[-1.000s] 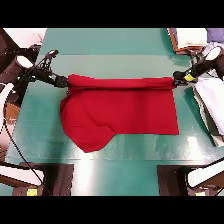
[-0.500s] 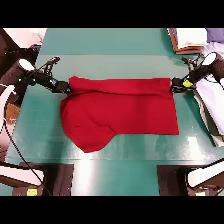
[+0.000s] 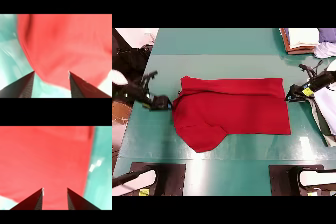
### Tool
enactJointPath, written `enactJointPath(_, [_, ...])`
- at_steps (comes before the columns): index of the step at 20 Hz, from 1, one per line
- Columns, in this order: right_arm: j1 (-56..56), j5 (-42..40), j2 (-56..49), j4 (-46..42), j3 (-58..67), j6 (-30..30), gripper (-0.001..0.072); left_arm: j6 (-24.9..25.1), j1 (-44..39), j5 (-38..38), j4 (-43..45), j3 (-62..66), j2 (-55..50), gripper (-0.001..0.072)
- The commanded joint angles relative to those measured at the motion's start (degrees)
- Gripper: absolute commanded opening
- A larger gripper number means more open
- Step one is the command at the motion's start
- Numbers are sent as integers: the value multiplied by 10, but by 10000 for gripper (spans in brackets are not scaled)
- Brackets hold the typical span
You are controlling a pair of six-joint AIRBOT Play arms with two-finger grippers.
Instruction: Fold the shirts.
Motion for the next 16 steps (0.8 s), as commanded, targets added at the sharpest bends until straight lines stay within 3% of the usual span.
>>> enactJointPath(1, [-19,-41,79,50,-85,-22,354,-34,1,-7,-40,-164,98,494])
enactJointPath(6, [-20,-71,138,50,-122,-27,354,-34,-35,25,-104,-292,121,494])
enactJointPath(11, [-20,-66,164,50,-122,-27,354,-83,-115,165,-123,-310,121,494])
enactJointPath(15, [-20,-65,195,44,-122,-28,354,-98,-117,190,-132,-309,121,492])
enactJointPath(16, [-21,-65,202,44,-122,-28,354,-98,-117,189,-132,-309,121,363])
